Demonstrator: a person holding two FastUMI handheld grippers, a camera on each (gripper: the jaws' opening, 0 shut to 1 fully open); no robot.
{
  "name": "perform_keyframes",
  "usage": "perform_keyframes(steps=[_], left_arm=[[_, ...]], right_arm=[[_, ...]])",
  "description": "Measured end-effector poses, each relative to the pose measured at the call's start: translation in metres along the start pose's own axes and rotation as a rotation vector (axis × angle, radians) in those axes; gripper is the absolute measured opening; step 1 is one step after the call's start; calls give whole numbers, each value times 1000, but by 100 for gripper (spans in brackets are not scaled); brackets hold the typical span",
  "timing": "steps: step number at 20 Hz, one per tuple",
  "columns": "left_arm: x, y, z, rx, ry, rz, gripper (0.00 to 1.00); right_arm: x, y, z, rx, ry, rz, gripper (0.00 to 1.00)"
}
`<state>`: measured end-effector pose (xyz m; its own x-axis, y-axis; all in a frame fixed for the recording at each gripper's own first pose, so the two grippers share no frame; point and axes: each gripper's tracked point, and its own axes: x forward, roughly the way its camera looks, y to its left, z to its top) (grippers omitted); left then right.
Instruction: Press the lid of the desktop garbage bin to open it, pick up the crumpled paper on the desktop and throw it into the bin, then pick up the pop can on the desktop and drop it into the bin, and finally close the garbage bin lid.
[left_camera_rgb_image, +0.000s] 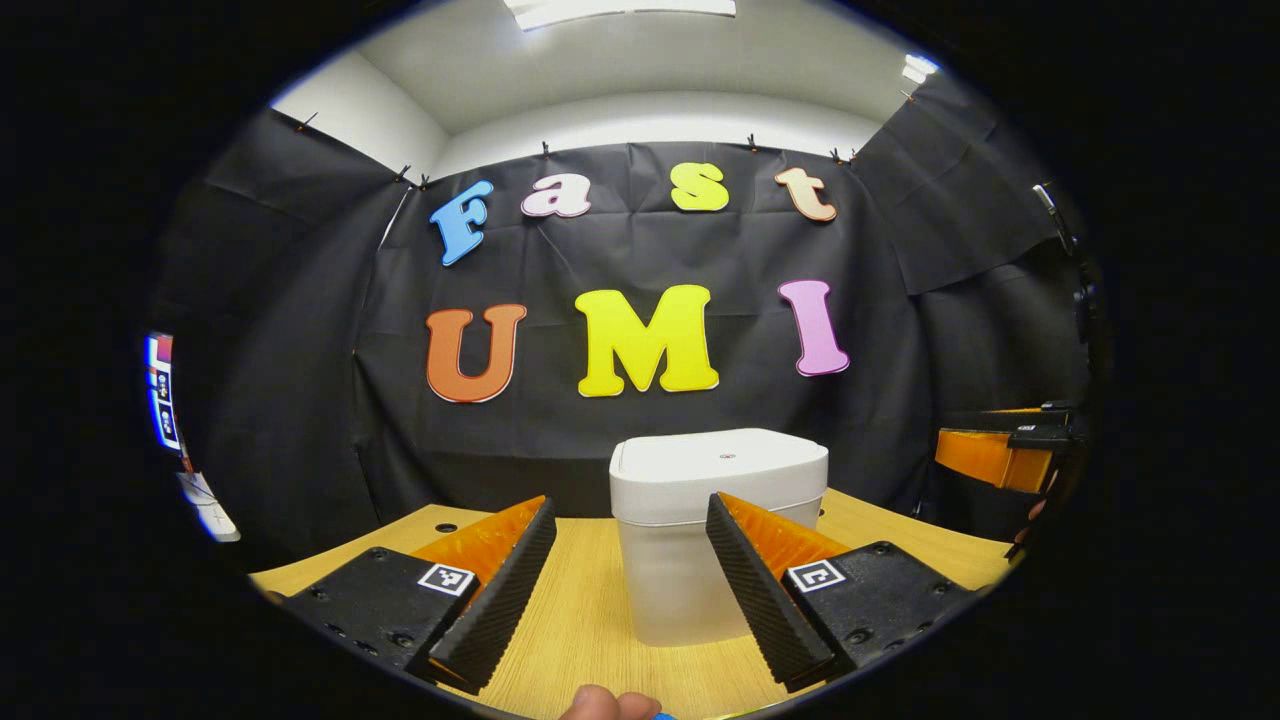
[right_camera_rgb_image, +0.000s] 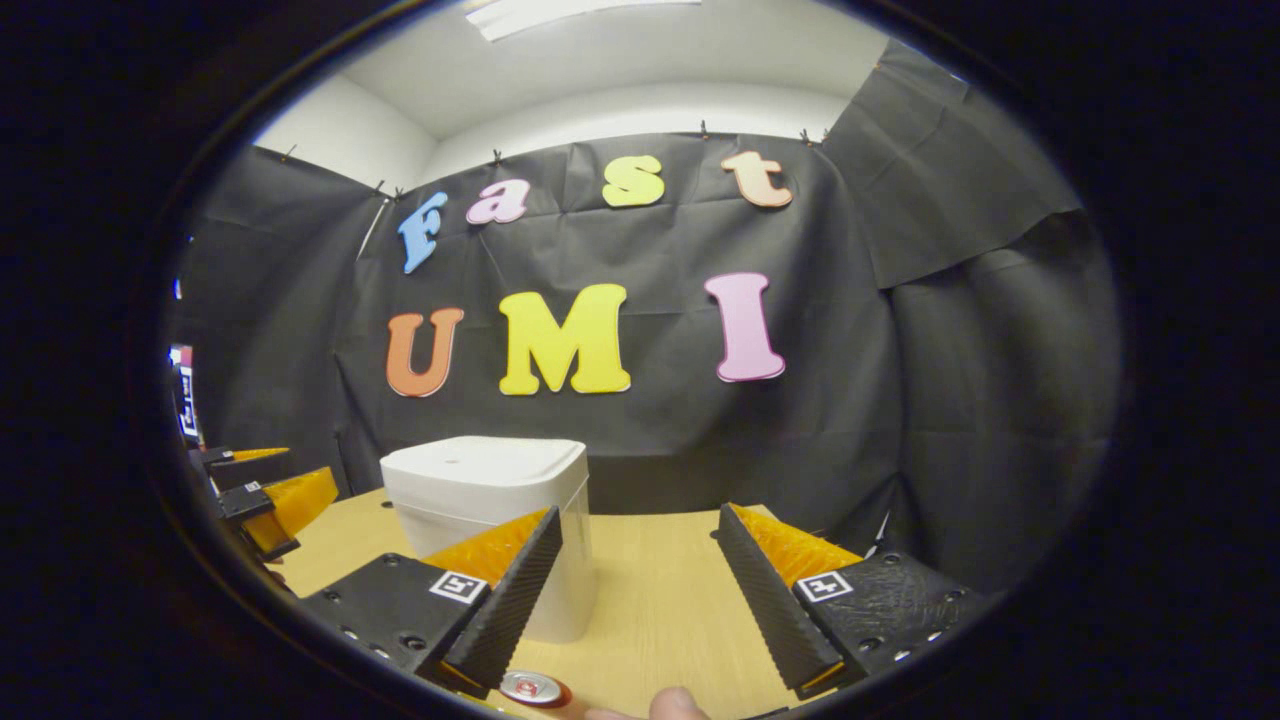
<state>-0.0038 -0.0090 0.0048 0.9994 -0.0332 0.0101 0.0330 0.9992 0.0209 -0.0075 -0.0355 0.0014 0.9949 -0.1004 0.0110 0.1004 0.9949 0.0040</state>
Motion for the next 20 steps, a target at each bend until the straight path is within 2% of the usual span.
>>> perform_keyframes(steps=[7,12,14,19,20], left_arm=[[2,10,-1,3,4,21,97],[-1,23,-6,-2,15,30,97],[-3,28,-6,-12,16,33,98],[-5,43,-6,-41,21,44,97],[-5,45,-6,-51,23,42,98]], right_arm=[[3,8,17,-29,-49,18,96],[26,21,50,-93,-93,37,94],[36,35,67,-81,-96,65,97],[59,76,112,-76,-97,149,92],[62,84,122,-55,-105,165,95]])
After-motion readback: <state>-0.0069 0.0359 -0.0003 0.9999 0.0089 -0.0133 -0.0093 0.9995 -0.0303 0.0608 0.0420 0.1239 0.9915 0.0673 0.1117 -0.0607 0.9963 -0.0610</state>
